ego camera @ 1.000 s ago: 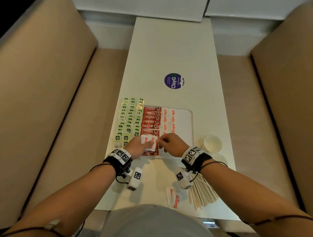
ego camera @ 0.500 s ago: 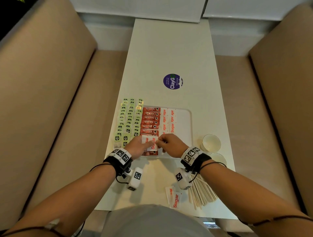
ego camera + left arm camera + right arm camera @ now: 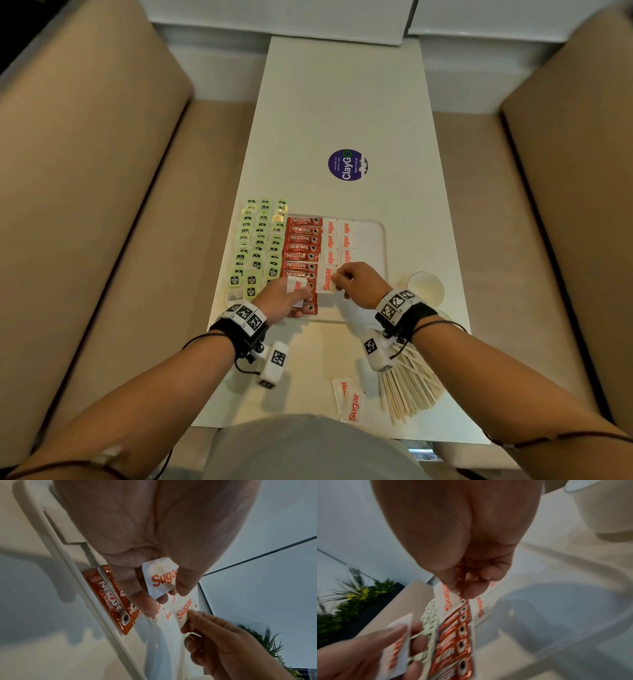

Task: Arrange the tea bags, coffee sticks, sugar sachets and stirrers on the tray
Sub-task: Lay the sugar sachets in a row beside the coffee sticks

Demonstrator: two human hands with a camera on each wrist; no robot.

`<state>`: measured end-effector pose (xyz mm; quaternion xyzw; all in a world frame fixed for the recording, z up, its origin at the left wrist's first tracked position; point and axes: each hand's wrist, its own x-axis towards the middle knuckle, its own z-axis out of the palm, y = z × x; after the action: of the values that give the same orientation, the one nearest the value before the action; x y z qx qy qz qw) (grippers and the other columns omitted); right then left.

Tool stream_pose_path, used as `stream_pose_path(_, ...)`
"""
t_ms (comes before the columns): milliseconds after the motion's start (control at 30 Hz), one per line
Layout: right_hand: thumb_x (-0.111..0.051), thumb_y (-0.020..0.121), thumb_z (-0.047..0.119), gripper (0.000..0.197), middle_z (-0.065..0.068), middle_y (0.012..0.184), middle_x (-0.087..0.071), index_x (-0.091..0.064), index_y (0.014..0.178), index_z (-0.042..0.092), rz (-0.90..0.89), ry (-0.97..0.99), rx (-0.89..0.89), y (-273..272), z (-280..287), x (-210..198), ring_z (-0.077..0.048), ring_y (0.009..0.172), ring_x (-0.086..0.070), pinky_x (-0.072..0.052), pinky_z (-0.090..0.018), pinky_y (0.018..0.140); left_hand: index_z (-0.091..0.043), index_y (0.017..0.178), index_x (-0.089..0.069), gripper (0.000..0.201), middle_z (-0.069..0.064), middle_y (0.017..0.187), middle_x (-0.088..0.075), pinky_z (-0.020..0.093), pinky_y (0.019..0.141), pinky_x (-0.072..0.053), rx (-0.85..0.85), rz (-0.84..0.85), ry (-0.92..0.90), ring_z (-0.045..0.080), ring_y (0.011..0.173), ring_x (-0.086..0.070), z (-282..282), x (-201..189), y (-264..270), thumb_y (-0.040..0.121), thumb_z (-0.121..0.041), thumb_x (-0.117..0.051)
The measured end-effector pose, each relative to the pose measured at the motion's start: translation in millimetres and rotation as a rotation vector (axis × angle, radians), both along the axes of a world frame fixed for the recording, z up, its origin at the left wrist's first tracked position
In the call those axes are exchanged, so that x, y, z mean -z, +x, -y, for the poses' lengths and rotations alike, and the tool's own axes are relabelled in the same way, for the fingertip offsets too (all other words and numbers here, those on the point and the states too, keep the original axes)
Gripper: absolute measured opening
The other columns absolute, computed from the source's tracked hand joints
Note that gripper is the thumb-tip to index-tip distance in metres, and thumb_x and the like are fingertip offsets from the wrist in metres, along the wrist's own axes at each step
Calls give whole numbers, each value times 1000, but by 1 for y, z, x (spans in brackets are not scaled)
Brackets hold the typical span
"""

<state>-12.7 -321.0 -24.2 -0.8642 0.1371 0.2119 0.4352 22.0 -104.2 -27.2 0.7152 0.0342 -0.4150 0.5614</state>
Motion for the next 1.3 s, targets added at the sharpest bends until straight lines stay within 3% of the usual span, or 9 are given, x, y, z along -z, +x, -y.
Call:
stream_pose_path(133, -54, 103, 25, 24, 2, 93, -67, -65, 87, 13, -90, -107, 125, 5, 20, 13, -11, 76, -64, -46, -19, 62, -9, 110, -66, 13, 14, 100, -72, 30, 68, -58, -25, -46, 3, 21, 78, -71, -2, 2, 1, 97, -11, -62)
stream_pose_path(267, -59, 100, 25, 27, -8, 95, -75, -74, 92, 5, -202, -204, 167, 8, 31, 29, -24, 86, -70, -59, -36, 79, -9, 109, -66, 13, 17, 104, -72, 29, 66, -58, -26, -51, 9, 23, 80, -70, -3, 3, 1, 97, -7, -60)
stream_pose_path(433, -63, 98, 25, 23, -8, 88, -73, -74, 89, 6, -233, -233, 220, 13, 29, 35, -23, 78, -68, -50, -27, 66, -12, 104, -67, 11, 16, 102, -72, 32, 70, -60, -31, -61, 6, 23, 80, -71, -4, 2, 1, 97, -6, -61)
stream_pose_path(600, -63, 98, 23, 22, -1, 80, -68, -70, 81, 13, -230, -214, 244, 15, 27, 32, -12, 67, -62, -41, -20, 51, -10, 106, -66, 12, 13, 96, -72, 28, 65, -59, -32, -77, -11, 23, 79, -69, -5, 1, -1, 96, -6, -62)
stream_pose_path(800, -64, 98, 24, 21, -1, 77, -67, -72, 84, 9, -231, -232, 243, 18, 25, 31, -13, 63, -61, -39, -21, 48, -11, 109, -66, 14, 15, 104, -73, 29, 67, -58, -16, -72, 4, 22, 80, -71, -5, 4, 0, 95, -8, -63)
stream_pose_path(967, -65, 98, 26, 20, -2, 82, -69, -72, 88, 10, -236, -237, 236, 19, 23, 29, -13, 65, -62, -40, -21, 49, -20, 107, -68, 14, 3, 106, -76, 37, 76, -60, 47, 31, 59, 21, 92, -74, -6, 6, 2, 95, -15, -65)
stream_pose_path(1067, -64, 98, 25, 21, -1, 81, -68, -68, 82, 13, -225, -236, 241, 18, 21, 28, -12, 64, -62, -39, -21, 48, -19, 108, -69, 15, 1, 104, -76, 39, 78, -60, 69, 61, 69, 29, 97, -73, -8, 7, 2, 93, -19, -69)
stream_pose_path(1200, -65, 97, 26, 24, 0, 78, -67, -64, 76, 15, -221, -256, 243, 18, 21, 26, -13, 64, -62, -38, -21, 48, -15, 107, -71, 15, 7, 106, -75, 41, 79, -59, 31, 35, 59, 37, 97, -71, -7, 8, 3, 94, -11, -66)
stream_pose_path(1300, -65, 97, 29, 25, -1, 80, -69, -63, 75, 15, -199, -291, 221, 16, 22, 23, -14, 65, -63, -43, -22, 50, -12, 105, -72, 19, 9, 110, -74, 39, 79, -60, 7, -7, 39, 37, 102, -70, -6, 9, 2, 95, -2, -60)
